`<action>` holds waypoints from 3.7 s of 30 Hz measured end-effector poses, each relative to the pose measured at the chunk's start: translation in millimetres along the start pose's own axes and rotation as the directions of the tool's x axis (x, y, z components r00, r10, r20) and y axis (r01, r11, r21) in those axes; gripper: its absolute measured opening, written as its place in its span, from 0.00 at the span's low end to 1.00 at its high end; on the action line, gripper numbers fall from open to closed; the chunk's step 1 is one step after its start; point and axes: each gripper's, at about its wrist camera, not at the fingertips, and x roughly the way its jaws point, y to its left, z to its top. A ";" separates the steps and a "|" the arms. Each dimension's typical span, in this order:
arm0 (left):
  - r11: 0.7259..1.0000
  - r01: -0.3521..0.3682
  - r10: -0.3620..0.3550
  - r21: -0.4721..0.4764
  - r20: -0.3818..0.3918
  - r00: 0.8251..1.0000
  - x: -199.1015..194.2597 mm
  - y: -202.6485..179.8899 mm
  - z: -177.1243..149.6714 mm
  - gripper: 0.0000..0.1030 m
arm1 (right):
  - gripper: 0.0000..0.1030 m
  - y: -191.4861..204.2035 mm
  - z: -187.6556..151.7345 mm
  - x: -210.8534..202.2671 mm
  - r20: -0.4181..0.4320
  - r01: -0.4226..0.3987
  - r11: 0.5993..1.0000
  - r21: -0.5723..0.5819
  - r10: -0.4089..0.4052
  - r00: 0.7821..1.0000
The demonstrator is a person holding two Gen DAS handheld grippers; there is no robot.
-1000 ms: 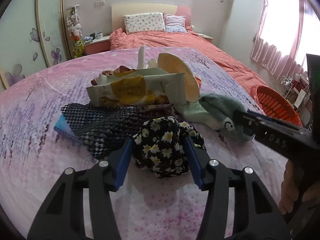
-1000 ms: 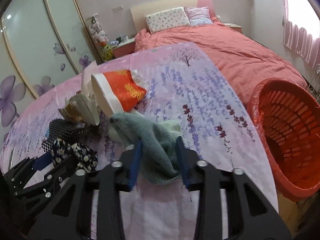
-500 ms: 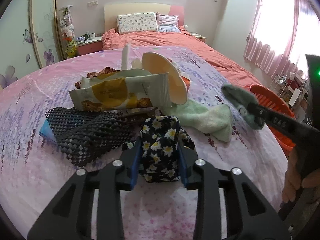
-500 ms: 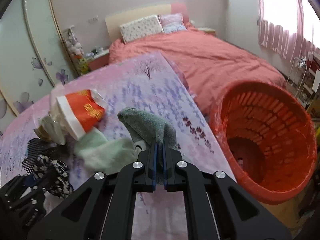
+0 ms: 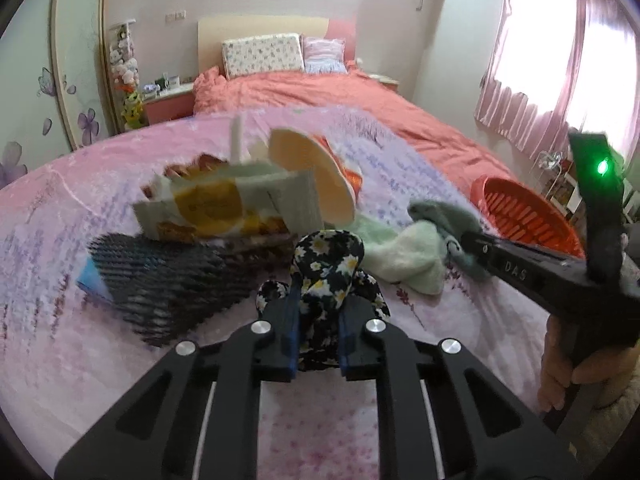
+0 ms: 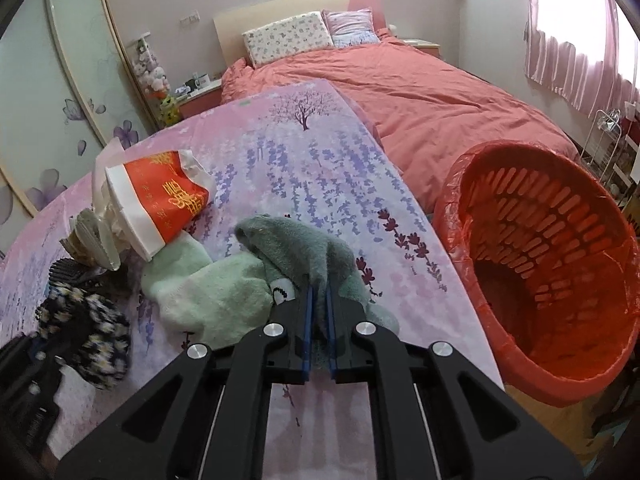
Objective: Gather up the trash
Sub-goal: 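Carry the sock and floral cloth over the orange basket and open both tools, then grasp the light green sock with the right tool while the left tool grasps the black mesh pad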
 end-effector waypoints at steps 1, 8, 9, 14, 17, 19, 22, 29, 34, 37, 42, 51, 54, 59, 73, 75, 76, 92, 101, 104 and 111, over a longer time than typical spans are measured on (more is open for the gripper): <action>1.000 -0.003 0.003 -0.009 0.015 1.000 -7.8 5.4 2.6 0.14 | 0.06 -0.4 0.5 -1.9 0.005 -0.003 1.000 0.005 0.003 1.000; 0.997 -0.060 0.063 -0.048 0.078 0.995 -40.0 33.3 15.9 0.15 | 0.05 4.6 5.7 -18.4 0.056 -0.042 0.999 0.013 0.041 0.998; 0.996 -0.068 0.072 -0.052 0.081 0.994 -41.4 36.0 17.1 0.15 | 0.05 5.9 6.8 -20.4 0.062 -0.045 0.999 0.011 0.044 0.997; 0.986 -0.109 0.119 -0.122 0.079 0.990 -48.9 65.0 23.1 0.15 | 0.05 8.4 8.1 -25.4 0.078 -0.038 0.999 0.007 0.037 0.996; 0.977 -0.142 0.155 -0.162 0.073 0.985 -53.2 86.3 24.3 0.15 | 0.05 8.1 7.9 -28.6 0.086 -0.033 0.999 0.007 0.033 0.996; 0.970 -0.162 0.177 -0.182 0.068 0.982 -55.2 97.6 26.0 0.15 | 0.05 8.4 9.7 -33.0 0.097 -0.035 0.999 0.006 0.034 0.995; 0.961 -0.186 0.204 -0.205 0.069 0.977 -60.3 109.9 31.0 0.15 | 0.05 10.8 12.7 -40.9 0.116 -0.043 0.999 0.005 0.042 0.992; 0.957 -0.195 0.218 -0.214 0.091 0.972 -75.6 115.5 40.9 0.15 | 0.05 20.1 18.1 -67.8 0.173 -0.070 0.997 -0.017 0.071 0.982; 0.963 -0.186 0.211 -0.195 0.116 0.971 -83.9 102.0 50.3 0.15 | 0.05 18.7 22.0 -88.0 0.217 -0.077 0.997 -0.013 0.078 0.973; 0.968 -0.172 0.197 -0.182 0.127 0.972 -85.6 90.0 58.3 0.15 | 0.05 13.9 24.9 -100.8 0.248 -0.074 0.997 -0.012 0.075 0.966; 0.980 -0.127 0.149 -0.152 0.148 0.978 -85.7 62.8 72.3 0.15 | 0.05 1.7 28.1 -113.6 0.280 -0.060 0.998 0.006 0.056 0.958; 0.998 0.005 0.006 -0.068 0.161 0.987 -72.9 -10.1 93.5 0.15 | 0.06 -34.4 33.1 -129.9 0.328 -0.012 0.998 0.065 -0.010 0.945; 0.998 0.056 -0.050 -0.033 0.158 0.986 -65.9 -37.8 99.5 0.16 | 0.05 -52.1 35.0 -131.6 0.339 0.009 0.996 0.092 -0.040 0.940; 0.989 0.142 -0.146 0.034 0.135 0.980 -49.3 -94.9 102.8 0.16 | 0.06 -92.6 37.9 -130.0 0.342 0.028 0.985 0.173 -0.087 0.936; 0.916 0.340 -0.347 0.212 -0.006 0.938 26.9 -252.0 98.9 0.18 | 0.06 -179.3 41.0 -102.1 0.300 0.040 0.938 0.345 -0.151 0.942; 0.913 0.347 -0.349 0.215 -0.030 0.937 41.3 -265.5 96.9 0.21 | 0.06 -192.6 39.4 -97.7 0.290 0.034 0.928 0.370 -0.150 0.945; 0.914 0.344 -0.345 0.213 -0.036 0.938 45.3 -265.0 96.1 0.26 | 0.06 -197.0 39.0 -95.6 0.287 0.029 0.925 0.378 -0.148 0.946; 0.953 0.205 -0.200 0.223 -0.044 0.979 63.9 -219.5 75.9 0.53 | 0.36 -189.6 33.7 -81.9 0.244 0.073 0.939 0.337 -0.162 0.956; 0.990 0.030 -0.032 0.138 0.011 0.999 23.3 -101.3 54.3 0.54 | 0.36 -138.5 29.9 -74.0 0.211 0.058 0.974 0.219 -0.105 0.972; 0.995 -0.058 0.056 0.085 0.029 0.998 5.5 -47.5 43.6 0.54 | 0.36 -115.5 25.1 -68.3 0.189 0.040 0.984 0.173 -0.073 0.979; 0.982 -0.190 0.190 -0.015 0.000 0.982 -19.7 47.0 15.0 0.54 | 0.36 -47.2 11.7 -47.4 0.120 -0.025 0.998 0.062 0.017 0.993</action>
